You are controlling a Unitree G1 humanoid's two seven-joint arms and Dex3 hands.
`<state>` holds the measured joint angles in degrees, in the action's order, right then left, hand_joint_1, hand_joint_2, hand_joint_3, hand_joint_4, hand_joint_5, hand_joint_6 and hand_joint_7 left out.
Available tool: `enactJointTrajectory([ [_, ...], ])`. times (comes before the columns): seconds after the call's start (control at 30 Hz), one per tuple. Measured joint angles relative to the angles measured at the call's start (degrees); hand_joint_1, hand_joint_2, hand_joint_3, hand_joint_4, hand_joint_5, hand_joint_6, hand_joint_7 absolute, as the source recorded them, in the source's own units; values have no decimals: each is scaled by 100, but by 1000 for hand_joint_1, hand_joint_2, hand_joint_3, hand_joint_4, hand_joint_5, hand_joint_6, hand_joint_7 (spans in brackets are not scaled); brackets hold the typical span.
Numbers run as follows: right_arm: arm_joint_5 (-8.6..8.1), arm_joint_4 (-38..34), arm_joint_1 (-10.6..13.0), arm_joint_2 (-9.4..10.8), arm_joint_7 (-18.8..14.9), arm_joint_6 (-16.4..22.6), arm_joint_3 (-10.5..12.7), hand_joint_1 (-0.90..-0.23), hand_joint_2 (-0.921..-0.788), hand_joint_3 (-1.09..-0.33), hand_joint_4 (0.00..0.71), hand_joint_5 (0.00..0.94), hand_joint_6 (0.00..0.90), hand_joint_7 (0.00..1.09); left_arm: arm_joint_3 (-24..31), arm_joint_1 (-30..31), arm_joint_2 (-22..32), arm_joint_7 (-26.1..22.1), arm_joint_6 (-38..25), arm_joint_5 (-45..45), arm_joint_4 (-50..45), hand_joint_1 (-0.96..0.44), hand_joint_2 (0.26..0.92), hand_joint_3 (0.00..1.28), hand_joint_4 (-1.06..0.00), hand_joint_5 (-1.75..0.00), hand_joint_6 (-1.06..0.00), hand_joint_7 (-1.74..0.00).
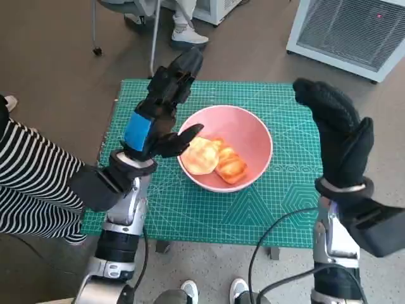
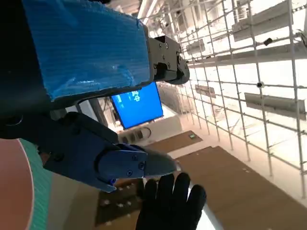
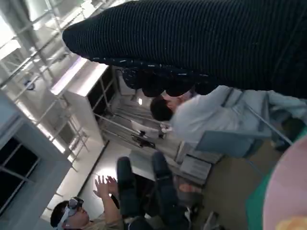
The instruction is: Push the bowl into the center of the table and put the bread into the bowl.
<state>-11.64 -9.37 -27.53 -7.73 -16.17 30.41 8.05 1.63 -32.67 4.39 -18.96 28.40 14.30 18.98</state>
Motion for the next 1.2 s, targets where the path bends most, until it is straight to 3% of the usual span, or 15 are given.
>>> enactJointTrajectory([
  [0.27,17,-105,-138,-3,-1,10,-45,-846,-921,-711,210,6,59,571,87,26,-27,-239,65,149,-2,-750,921,444,-131,-25,1,-505],
  [0.7,3,-263,-294,-85,-72,-60,-99,-832,-921,-715,213,6,61,567,151,27,-93,-478,75,304,-13,-728,921,427,-118,-17,1,-482],
  [1.2,2,-237,-305,-111,-74,-272,-90,-836,-921,-715,213,4,61,561,171,26,-196,-525,213,348,-13,-723,921,420,-125,-20,1,-476],
])
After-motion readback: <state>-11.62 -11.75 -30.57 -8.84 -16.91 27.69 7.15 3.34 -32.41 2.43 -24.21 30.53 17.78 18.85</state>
